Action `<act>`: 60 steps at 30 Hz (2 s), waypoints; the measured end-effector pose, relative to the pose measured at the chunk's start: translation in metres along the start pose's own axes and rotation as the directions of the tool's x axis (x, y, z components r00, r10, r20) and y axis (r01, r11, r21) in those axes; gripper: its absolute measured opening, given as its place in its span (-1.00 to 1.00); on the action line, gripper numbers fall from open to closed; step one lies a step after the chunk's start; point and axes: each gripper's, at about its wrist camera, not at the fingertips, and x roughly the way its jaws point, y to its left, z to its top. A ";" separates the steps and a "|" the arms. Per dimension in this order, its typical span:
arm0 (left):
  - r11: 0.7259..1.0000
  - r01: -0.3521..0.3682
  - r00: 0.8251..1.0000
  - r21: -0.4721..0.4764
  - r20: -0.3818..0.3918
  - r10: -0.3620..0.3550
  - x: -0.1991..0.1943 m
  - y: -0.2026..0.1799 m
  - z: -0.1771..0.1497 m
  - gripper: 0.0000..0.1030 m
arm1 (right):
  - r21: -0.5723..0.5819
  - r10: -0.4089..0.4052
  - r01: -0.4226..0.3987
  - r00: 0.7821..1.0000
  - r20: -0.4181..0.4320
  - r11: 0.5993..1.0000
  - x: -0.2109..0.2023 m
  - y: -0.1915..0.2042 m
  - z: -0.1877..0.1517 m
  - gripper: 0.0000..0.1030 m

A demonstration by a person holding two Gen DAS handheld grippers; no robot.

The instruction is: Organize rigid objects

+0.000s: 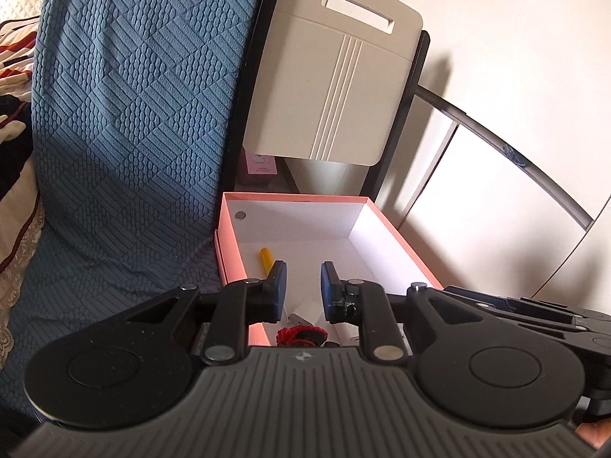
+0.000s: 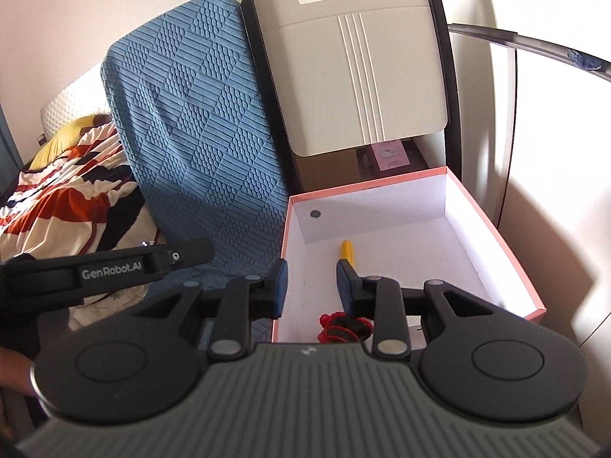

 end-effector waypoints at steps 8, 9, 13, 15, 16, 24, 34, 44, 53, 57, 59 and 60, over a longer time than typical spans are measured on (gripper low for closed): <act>1.000 0.006 1.000 0.013 -0.016 -0.006 -0.006 -0.002 -0.014 -0.58 | 0.003 -0.019 0.019 1.000 -0.001 1.000 -0.013 0.004 -0.017 -0.38; 1.000 0.006 1.000 0.015 -0.021 -0.005 -0.006 -0.002 -0.017 -0.58 | 0.002 -0.022 0.022 1.000 -0.003 1.000 -0.013 0.004 -0.019 -0.38; 1.000 0.004 0.999 0.020 -0.038 -0.003 -0.006 -0.001 -0.028 -0.58 | 0.001 -0.045 0.045 0.999 -0.016 0.999 -0.014 0.003 -0.030 -0.38; 1.000 -0.001 0.999 0.021 -0.044 0.002 -0.006 -0.001 -0.030 -0.58 | 0.003 -0.054 0.054 0.998 -0.026 0.999 -0.014 0.002 -0.035 -0.38; 1.000 -0.001 0.999 0.021 -0.042 0.001 -0.006 0.000 -0.031 -0.58 | 0.001 -0.060 0.060 0.998 -0.030 0.998 -0.013 0.001 -0.036 -0.38; 1.000 -0.011 0.999 0.014 -0.036 0.012 -0.005 0.002 -0.029 -0.57 | -0.014 -0.076 0.076 0.997 -0.033 0.997 -0.011 -0.002 -0.037 -0.38; 0.999 -0.036 0.999 0.019 -0.037 0.036 -0.003 0.002 -0.028 0.14 | -0.011 -0.100 0.099 0.994 -0.036 0.995 -0.007 -0.008 -0.035 -0.30; 0.993 -0.110 0.994 0.035 -0.025 0.111 -0.001 0.003 -0.026 0.91 | -0.004 -0.164 0.164 0.986 -0.036 0.986 -0.006 -0.018 -0.034 0.87; 0.991 -0.121 0.992 0.047 -0.034 0.123 0.001 0.002 -0.028 1.00 | -0.011 -0.168 0.167 0.985 -0.030 0.986 -0.005 -0.020 -0.036 0.87; 0.989 -0.135 0.990 0.055 -0.032 0.137 0.001 0.002 -0.031 1.00 | -0.012 -0.170 0.170 0.985 -0.029 0.985 -0.005 -0.020 -0.036 0.87; 0.990 -0.134 0.990 0.053 -0.031 0.136 0.001 0.003 -0.032 1.00 | -0.019 -0.167 0.167 0.986 -0.029 0.986 -0.004 -0.019 -0.035 0.87; 0.990 -0.134 0.990 0.052 -0.031 0.136 0.000 0.003 -0.031 1.00 | -0.021 -0.170 0.169 0.985 -0.028 0.985 -0.004 -0.019 -0.035 0.87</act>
